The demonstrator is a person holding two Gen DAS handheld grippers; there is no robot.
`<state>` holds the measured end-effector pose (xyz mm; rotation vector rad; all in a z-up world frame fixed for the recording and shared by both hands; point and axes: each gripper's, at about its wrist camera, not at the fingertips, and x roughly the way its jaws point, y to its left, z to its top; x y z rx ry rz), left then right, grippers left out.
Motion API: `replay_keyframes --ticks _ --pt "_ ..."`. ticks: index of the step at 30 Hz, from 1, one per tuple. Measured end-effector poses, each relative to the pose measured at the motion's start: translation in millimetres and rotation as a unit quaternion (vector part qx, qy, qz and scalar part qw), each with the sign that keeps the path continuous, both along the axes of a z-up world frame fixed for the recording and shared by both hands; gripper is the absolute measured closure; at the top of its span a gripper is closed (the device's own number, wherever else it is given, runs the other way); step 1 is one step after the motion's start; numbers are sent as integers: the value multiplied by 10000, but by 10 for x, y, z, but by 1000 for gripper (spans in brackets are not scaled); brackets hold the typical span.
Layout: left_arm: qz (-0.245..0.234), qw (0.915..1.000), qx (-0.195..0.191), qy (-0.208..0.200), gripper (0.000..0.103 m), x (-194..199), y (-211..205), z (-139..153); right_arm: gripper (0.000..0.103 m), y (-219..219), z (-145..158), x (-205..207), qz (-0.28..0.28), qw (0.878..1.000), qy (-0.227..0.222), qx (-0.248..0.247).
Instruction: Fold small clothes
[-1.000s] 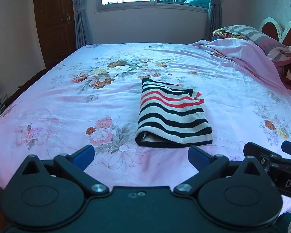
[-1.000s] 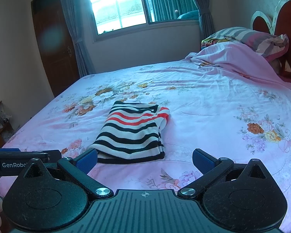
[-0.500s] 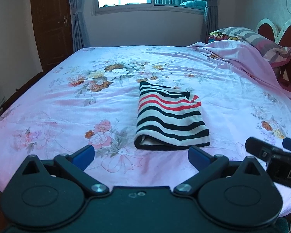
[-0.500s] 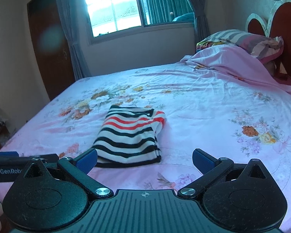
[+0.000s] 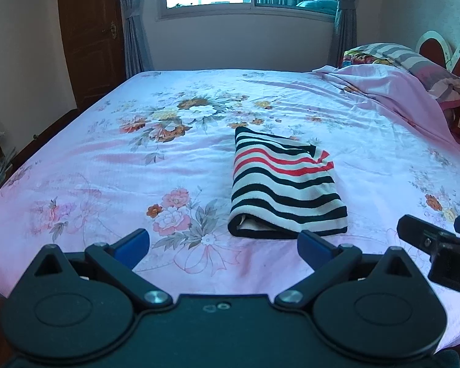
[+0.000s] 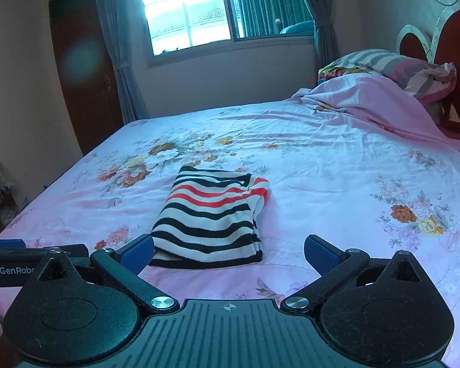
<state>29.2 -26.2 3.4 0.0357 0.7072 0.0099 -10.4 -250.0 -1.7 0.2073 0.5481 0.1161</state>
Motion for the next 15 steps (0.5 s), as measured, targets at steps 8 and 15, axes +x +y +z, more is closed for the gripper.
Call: replay_keyframes --ticks 8,15 --pt "-118 9999 32 21 1 -4 -25 -31 0 5 -30 -12 -64 10000 64 4" --pt "5 10000 35 67 2 68 -5 -64 0 33 -36 70 -13 10000 58 -40"
